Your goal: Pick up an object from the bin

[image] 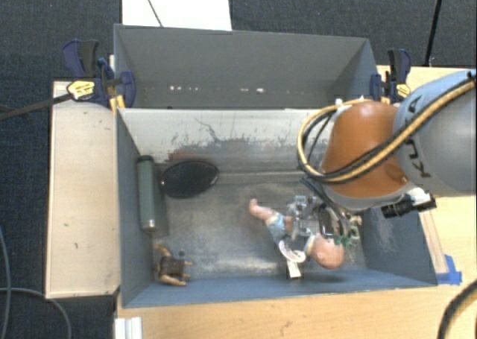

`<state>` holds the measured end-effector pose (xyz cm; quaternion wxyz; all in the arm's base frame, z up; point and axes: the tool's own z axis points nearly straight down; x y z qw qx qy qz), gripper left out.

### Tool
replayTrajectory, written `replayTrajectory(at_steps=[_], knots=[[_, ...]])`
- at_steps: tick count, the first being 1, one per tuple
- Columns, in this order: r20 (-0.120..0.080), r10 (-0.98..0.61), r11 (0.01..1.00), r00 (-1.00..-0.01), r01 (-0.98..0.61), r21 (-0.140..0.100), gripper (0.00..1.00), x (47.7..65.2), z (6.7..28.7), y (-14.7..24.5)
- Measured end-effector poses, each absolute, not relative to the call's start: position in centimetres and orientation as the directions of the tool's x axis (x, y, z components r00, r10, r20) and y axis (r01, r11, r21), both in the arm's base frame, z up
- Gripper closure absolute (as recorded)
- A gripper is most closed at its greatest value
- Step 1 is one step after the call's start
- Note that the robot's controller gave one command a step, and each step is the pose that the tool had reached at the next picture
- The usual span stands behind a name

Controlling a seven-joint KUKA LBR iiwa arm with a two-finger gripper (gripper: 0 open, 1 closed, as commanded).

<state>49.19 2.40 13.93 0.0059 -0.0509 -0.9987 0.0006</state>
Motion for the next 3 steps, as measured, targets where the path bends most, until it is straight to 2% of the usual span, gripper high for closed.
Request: replayTrajectory(at_steps=[1,2,3], knots=[[-0.018,0.059,0.998,-0.998,0.059,0.002,1.00,49.4,14.5,1.9],[0.010,0.052,0.999,-0.999,0.052,0.000,1.00,50.4,16.3,1.1],[0.003,0.040,0.999,-0.999,0.040,0.000,1.00,51.1,23.2,1.6]])
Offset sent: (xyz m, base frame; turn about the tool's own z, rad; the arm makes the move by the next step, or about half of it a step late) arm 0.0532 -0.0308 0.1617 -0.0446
